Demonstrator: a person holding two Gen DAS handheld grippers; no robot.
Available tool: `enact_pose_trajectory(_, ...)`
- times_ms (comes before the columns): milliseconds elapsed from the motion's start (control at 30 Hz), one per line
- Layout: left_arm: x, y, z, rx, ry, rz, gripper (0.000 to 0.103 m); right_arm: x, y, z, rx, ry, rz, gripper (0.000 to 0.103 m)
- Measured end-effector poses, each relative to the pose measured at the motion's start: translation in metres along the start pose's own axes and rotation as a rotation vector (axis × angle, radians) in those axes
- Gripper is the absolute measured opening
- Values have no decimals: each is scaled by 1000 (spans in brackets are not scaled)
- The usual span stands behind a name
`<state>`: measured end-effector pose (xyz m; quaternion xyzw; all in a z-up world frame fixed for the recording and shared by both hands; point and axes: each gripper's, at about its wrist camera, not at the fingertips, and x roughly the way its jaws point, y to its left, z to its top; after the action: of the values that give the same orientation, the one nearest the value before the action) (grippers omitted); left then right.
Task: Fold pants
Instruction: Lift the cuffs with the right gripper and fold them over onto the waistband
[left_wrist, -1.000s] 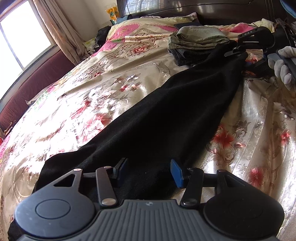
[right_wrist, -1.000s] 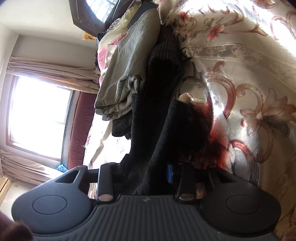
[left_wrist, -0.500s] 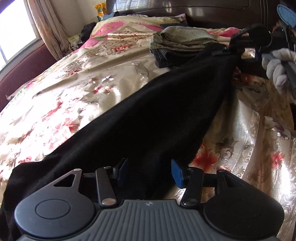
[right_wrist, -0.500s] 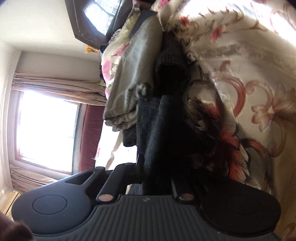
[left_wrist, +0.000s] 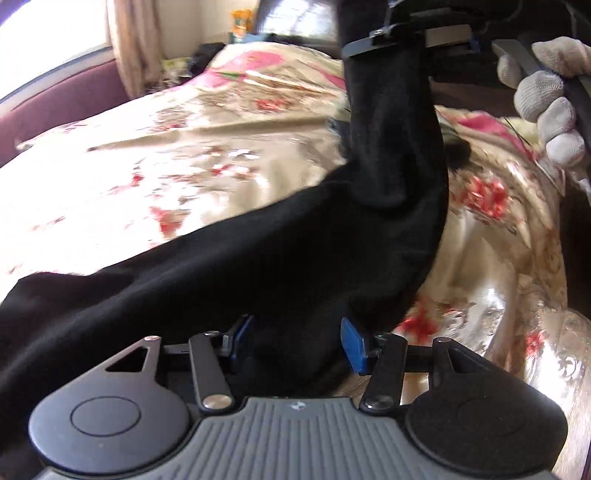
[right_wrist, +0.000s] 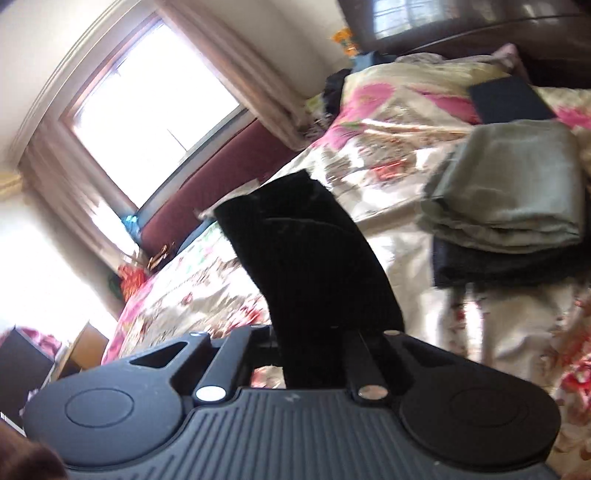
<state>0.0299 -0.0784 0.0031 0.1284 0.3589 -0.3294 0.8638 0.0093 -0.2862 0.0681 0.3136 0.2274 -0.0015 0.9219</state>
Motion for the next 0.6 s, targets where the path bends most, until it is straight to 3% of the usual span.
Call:
enact_pose_trajectory(233,-52,69,-38,-127,-55,213,67,90,118,-67,-243,256,141,9)
enact_pose_trajectory(367,-63,98,-65,-229,-43,267,67,126,158,-114,-331,363,160,9)
enact_pose_trajectory(467,-75,109,-80,-288,-66,273,67,135,176,-131,-370,392,154,9)
enact_pose_trajectory(600,-82,116,-83,-322,-92,284,67,131,212,-137,-509,354,151,9)
